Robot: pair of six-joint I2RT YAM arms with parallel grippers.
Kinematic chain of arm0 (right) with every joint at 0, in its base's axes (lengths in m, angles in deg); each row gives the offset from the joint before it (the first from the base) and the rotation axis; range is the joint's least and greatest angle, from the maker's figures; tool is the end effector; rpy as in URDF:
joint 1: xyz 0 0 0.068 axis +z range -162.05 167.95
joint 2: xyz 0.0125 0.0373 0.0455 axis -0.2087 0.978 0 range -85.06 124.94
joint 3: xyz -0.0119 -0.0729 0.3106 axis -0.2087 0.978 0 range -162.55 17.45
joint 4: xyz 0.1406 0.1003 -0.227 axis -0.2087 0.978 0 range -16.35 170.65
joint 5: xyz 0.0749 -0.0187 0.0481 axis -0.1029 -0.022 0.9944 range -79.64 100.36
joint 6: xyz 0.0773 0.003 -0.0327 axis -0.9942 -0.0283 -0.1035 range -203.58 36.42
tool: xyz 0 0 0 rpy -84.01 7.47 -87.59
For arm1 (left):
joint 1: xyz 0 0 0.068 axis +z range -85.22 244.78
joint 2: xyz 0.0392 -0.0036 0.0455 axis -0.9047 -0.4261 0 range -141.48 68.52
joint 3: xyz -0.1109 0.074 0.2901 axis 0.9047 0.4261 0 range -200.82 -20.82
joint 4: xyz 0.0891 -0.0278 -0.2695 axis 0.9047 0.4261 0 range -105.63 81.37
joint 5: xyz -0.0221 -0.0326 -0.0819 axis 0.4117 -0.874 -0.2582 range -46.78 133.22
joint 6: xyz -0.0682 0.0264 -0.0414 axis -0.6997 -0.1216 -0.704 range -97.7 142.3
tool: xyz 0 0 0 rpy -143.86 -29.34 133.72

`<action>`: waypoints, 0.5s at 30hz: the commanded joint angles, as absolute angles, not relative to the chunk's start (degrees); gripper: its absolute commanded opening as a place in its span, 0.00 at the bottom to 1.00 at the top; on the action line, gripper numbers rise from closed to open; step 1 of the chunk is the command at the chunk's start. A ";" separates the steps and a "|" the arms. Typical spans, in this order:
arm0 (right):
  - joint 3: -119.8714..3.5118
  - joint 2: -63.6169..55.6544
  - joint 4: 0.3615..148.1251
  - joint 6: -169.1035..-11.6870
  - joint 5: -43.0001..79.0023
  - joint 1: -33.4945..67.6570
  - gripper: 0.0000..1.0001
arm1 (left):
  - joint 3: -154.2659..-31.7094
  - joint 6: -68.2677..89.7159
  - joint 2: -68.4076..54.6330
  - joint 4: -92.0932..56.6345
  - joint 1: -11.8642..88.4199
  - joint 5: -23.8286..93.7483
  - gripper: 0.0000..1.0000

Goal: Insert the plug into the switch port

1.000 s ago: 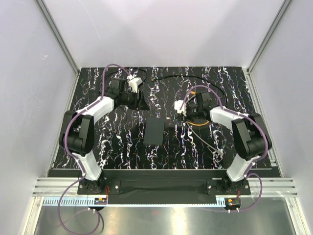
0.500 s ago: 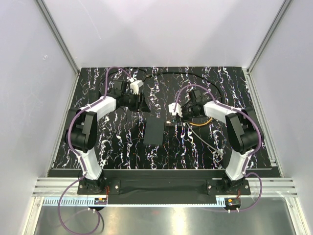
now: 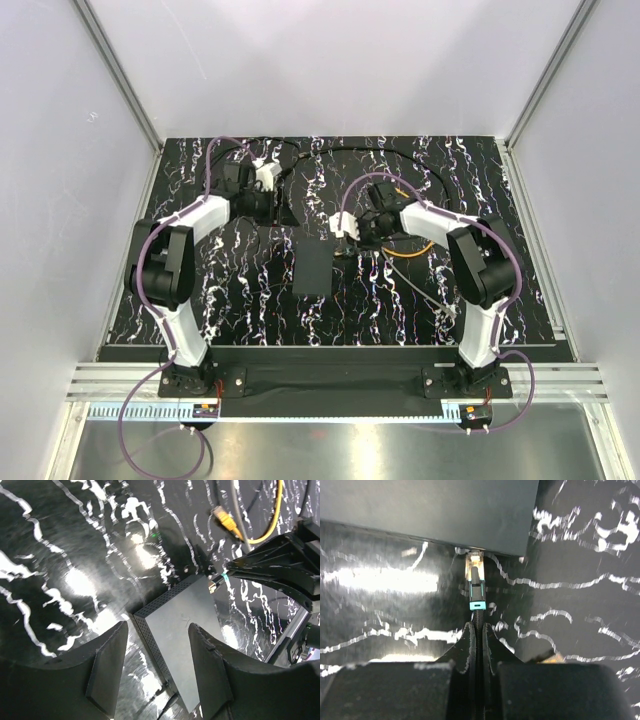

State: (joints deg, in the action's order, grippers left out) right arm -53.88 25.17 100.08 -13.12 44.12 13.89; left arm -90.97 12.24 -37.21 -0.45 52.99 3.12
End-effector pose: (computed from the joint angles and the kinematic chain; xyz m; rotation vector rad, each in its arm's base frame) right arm 0.3709 0.2257 0.1602 -1.9629 1.5339 0.4921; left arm 0.4226 -0.1367 0.2044 0.3500 2.4059 -1.0270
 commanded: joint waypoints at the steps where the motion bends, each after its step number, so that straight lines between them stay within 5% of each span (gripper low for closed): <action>1: -57.25 25.86 99.58 -17.12 44.81 17.48 0.00 | -91.48 14.30 -36.69 3.52 53.88 1.65 0.57; 15: -55.94 23.75 106.69 -25.39 45.16 22.67 0.00 | -79.89 11.50 -33.09 6.01 56.78 2.09 0.54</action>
